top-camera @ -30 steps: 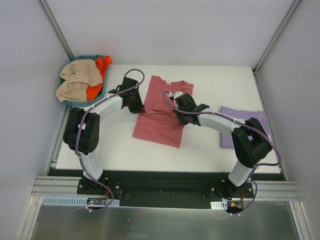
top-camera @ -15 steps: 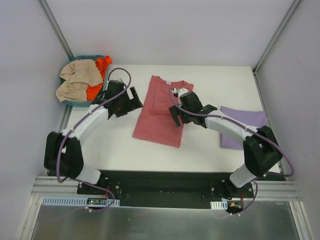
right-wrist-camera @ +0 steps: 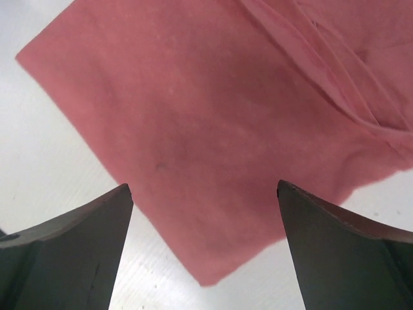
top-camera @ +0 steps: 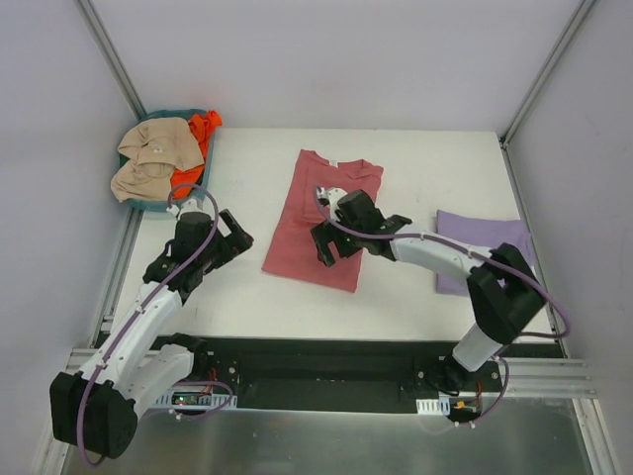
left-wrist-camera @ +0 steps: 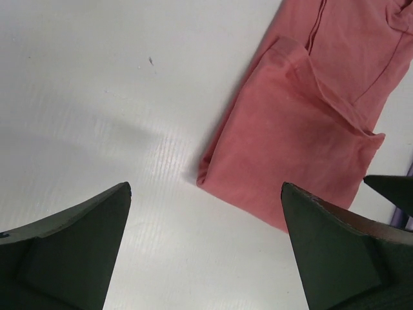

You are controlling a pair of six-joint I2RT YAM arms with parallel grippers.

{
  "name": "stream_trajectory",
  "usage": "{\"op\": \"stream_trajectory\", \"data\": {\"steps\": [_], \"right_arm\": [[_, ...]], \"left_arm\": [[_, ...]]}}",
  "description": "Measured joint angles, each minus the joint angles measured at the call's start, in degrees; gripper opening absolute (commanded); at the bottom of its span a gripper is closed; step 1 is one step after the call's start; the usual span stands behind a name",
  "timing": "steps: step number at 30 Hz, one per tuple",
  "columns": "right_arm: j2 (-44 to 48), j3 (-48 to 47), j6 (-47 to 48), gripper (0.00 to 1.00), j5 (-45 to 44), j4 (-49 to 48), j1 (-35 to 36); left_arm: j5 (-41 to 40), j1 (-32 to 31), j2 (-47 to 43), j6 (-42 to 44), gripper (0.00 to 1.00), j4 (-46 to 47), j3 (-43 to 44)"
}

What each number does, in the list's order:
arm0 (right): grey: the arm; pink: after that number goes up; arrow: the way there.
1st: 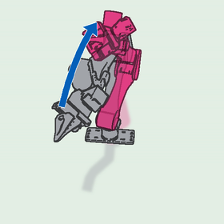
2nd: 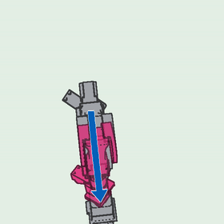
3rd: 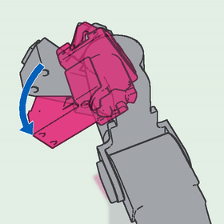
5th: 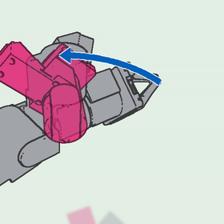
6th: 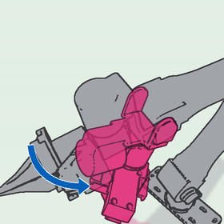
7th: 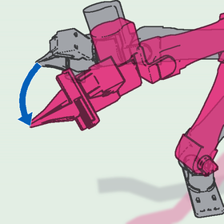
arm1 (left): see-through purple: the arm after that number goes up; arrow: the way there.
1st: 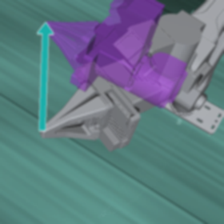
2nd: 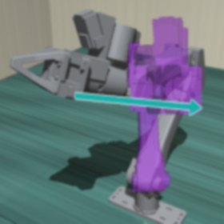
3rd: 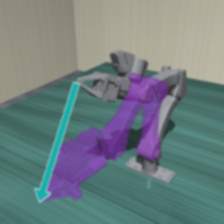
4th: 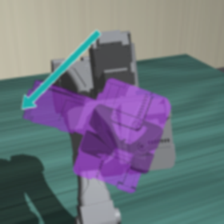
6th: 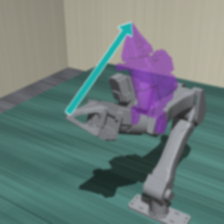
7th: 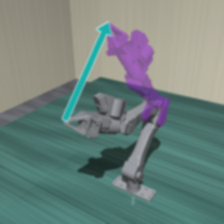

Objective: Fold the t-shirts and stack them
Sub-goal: Fold the folded rectangular tshirt in 1/3 of the way

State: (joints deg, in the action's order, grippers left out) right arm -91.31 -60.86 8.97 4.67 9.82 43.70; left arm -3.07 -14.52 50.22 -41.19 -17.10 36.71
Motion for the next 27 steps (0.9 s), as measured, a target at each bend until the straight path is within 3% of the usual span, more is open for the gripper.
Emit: {"op": "stream_trajectory", "data": {"steps": [11, 16, 20, 23, 27], "right_arm": [[-20.33, -17.25, -0.11, 0.96, 0.74, 1.44, -7.48], [-23.74, -22.34, 2.58, 0.96, 0.68, 4.13, -9.38], [-20.48, -20.46, 4.35, 0.96, 1.03, 4.15, -8.79], [-12.74, -13.2, 4.96, 0.96, 1.22, 2.93, -8.15], [1.81, -1.79, 5.18, 0.96, 0.17, 2.19, -5.9]], "left_arm": [[5.2, 0.39, 7.69, 0.15, 0.99, -0.2, -0.39], [8.63, 0.39, 10.99, 0.33, 0.99, -0.26, -0.17], [9.81, 0.39, 12.13, 0.46, 0.99, -0.26, 0.02], [10.71, 0.39, 13.86, 0.48, 0.96, -0.2, 0.44], [12.74, 0.39, 18.67, 0.44, 0.81, 0.07, 1.55]]}}
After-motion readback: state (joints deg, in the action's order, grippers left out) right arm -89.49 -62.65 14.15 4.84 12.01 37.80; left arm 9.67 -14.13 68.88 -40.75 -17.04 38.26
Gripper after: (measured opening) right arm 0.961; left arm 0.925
